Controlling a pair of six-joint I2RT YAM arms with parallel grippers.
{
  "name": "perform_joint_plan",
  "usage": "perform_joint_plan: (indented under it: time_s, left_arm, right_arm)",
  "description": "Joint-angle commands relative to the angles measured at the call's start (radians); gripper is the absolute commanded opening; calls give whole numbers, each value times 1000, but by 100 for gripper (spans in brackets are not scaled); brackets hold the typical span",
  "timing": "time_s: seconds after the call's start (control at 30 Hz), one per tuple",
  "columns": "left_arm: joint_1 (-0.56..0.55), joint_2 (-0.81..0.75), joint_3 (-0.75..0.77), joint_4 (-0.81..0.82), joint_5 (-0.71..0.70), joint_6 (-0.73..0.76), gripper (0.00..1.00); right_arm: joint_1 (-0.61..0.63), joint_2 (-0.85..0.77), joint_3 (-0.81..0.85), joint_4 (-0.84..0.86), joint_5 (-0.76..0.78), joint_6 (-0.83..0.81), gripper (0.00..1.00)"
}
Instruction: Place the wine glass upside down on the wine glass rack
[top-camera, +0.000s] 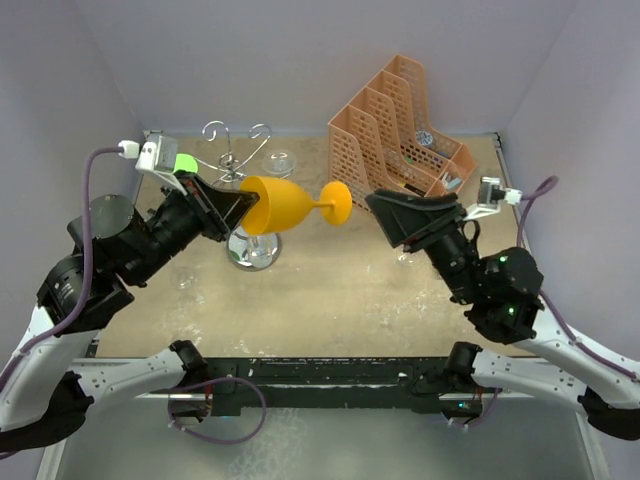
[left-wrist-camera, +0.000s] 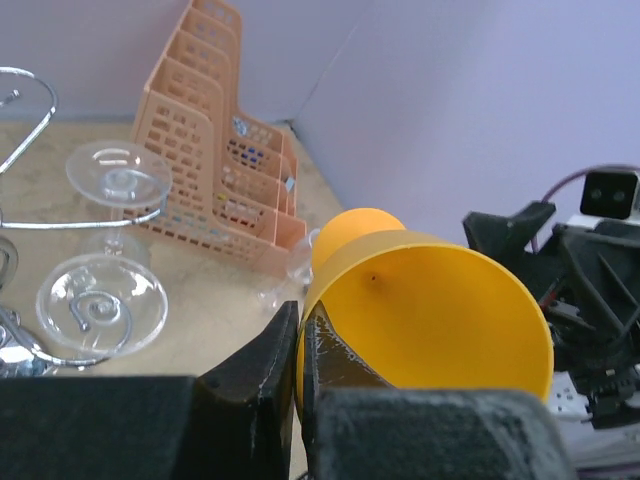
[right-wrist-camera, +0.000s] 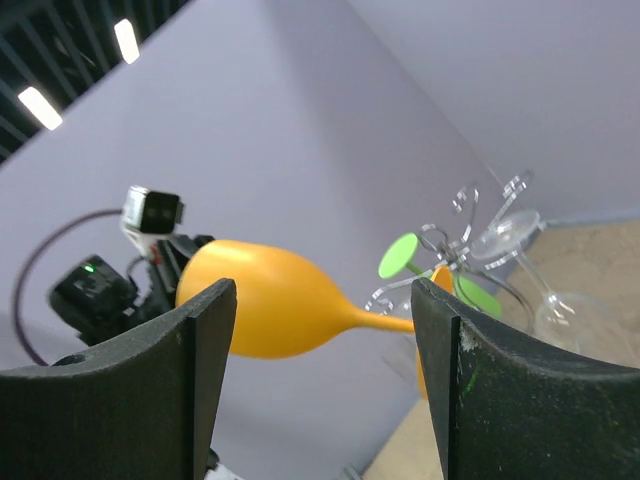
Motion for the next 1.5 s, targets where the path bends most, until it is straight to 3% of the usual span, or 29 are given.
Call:
perform_joint_plan:
  time_s: [0.0, 0.2, 0.37, 0.63, 1.03, 1.2, 1.47]
  left_arm:
    - [3, -33, -66, 324, -121, 45, 0]
    - [3, -42, -188, 628, -154, 122, 0]
    - [3, 15, -189, 727, -103, 187, 0]
    - [2, 53, -244, 842, 6, 257, 0]
    - [3, 3, -306, 909, 77, 272, 0]
    - [3, -10, -315, 906, 179, 305, 0]
    - [3, -34, -329, 892, 263, 322, 0]
  right_arm:
    - [4, -36, 4, 147, 61, -6, 72]
    - [3, 23, 69, 54, 200, 252, 66]
    - [3, 94, 148, 33, 197, 396, 63]
    - [3, 131, 134, 103, 249, 582, 56]
    - [3, 197, 200, -14, 313, 729, 52]
    - [3, 240, 216, 72, 332, 673, 43]
    - [1, 269, 218, 181, 334, 642, 39]
